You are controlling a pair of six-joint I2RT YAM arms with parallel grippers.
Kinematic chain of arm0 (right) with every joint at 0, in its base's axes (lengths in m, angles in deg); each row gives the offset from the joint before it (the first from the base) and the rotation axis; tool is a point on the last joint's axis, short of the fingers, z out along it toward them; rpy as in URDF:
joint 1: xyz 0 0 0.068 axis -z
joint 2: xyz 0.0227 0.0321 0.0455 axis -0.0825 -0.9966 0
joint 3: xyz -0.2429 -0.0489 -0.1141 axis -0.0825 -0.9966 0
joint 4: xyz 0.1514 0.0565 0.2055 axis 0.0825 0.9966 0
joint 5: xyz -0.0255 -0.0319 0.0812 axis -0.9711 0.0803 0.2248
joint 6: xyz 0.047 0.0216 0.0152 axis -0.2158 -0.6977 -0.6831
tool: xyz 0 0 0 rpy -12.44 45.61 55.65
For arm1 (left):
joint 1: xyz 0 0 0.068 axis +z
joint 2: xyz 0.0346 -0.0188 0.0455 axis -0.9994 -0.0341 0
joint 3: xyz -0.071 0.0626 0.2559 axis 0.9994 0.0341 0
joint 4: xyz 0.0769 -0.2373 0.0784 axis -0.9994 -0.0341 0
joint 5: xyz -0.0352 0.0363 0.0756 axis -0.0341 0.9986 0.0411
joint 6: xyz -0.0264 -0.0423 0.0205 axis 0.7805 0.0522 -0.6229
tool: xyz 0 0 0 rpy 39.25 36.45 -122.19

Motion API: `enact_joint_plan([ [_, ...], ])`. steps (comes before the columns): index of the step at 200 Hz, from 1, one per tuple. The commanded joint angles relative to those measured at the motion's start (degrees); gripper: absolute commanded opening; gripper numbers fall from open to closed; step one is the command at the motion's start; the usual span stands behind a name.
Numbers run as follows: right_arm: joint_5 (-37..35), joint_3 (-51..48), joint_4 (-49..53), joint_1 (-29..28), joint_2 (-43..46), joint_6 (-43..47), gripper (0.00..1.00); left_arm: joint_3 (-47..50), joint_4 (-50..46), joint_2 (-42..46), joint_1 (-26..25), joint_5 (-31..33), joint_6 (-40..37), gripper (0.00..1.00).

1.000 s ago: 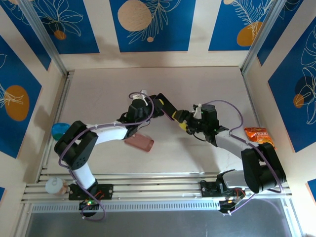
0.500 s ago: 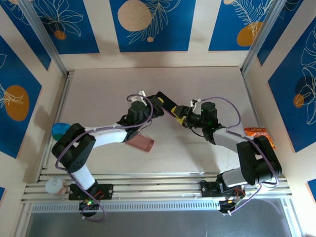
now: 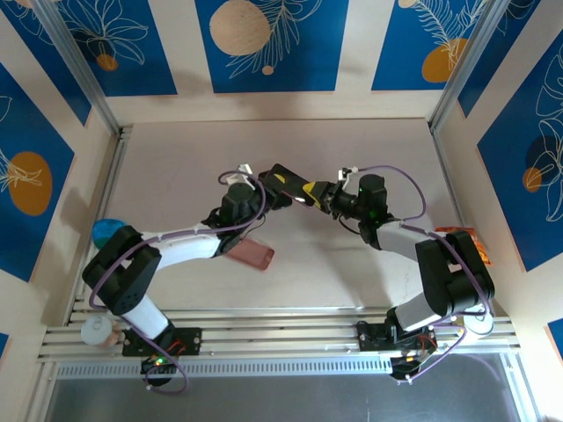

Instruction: Put the phone into the phone case

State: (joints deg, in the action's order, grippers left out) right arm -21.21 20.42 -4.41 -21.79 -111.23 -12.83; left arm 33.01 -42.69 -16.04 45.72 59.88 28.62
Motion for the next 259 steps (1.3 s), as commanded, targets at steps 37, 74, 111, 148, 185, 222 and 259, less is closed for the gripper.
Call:
enact_joint_plan([
  [37,-0.3,4.6,15.3,-1.6,4.5,7.9,0.00,3.2,-2.7,7.4,-1.1,2.4,-8.0,0.33],
  [74,1.8,5.2,20.8,-1.8,6.0,9.8,0.00,3.6,-10.8,12.6,-1.1,3.9,-12.7,0.39],
  [111,2.7,6.3,25.8,-2.8,7.1,12.5,0.00,5.9,-14.0,16.3,-0.8,5.2,-15.2,0.43],
  [148,-1.9,5.3,33.8,-5.1,11.2,16.9,0.00,8.0,-20.1,20.0,-0.1,6.2,-18.5,0.44],
  [185,-2.2,3.7,38.6,-6.9,12.8,18.3,0.00,11.5,-31.1,27.7,1.0,9.3,-20.4,0.49],
  [222,-1.2,3.3,39.9,-7.6,12.7,18.2,0.00,16.5,-37.4,36.0,1.6,12.2,-20.3,0.55],
  [259,0.6,7.1,42.0,-8.8,8.3,19.8,0.00,20.3,-41.8,42.2,1.8,13.8,-19.7,0.57],
])
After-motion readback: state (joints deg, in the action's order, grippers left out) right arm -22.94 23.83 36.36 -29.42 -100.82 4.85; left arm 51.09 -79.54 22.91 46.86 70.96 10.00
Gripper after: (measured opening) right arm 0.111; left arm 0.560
